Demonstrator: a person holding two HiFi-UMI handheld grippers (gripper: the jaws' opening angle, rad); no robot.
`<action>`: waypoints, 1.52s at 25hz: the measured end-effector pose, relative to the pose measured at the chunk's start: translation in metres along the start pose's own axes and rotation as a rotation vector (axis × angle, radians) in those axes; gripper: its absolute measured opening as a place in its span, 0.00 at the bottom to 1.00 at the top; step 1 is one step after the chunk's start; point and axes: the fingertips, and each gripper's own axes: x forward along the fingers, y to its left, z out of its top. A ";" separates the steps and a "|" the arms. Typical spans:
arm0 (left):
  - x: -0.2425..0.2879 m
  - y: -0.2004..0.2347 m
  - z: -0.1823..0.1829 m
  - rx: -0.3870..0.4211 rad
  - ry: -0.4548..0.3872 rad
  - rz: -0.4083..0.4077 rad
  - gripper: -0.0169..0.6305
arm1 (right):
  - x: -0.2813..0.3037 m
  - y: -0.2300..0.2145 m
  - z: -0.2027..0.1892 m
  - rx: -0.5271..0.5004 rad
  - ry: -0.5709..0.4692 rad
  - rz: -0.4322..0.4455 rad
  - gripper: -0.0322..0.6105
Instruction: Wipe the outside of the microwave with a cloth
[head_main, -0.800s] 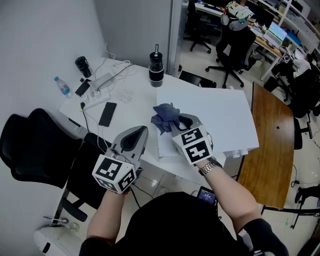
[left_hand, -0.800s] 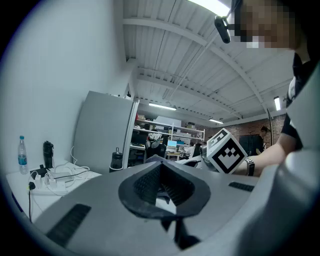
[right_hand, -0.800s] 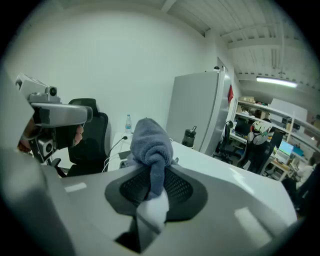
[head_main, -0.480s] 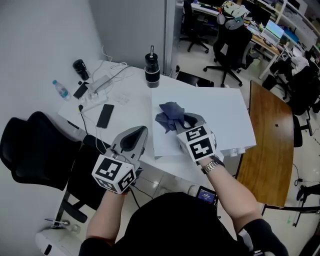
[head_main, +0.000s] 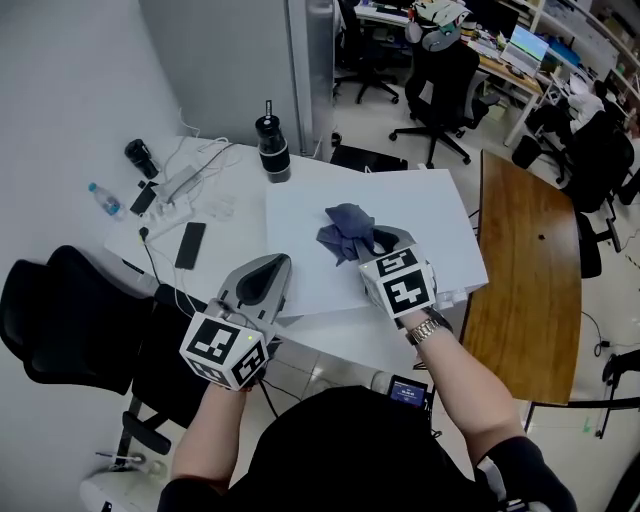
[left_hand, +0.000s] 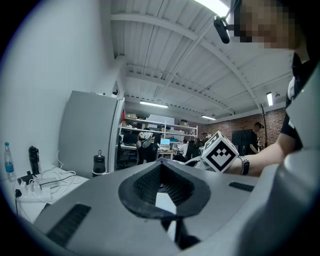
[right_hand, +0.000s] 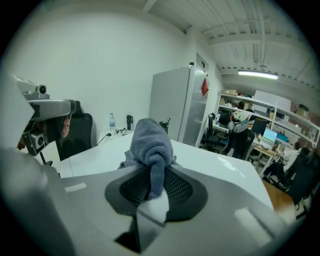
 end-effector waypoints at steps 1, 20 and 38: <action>0.005 -0.005 0.000 0.001 0.001 -0.004 0.03 | -0.004 -0.007 -0.003 0.005 0.001 -0.004 0.17; 0.083 -0.109 0.002 0.044 0.052 -0.051 0.03 | -0.070 -0.136 -0.058 0.087 -0.013 -0.062 0.17; 0.130 -0.173 -0.009 0.070 0.120 -0.049 0.03 | -0.107 -0.230 -0.095 0.187 -0.088 -0.098 0.17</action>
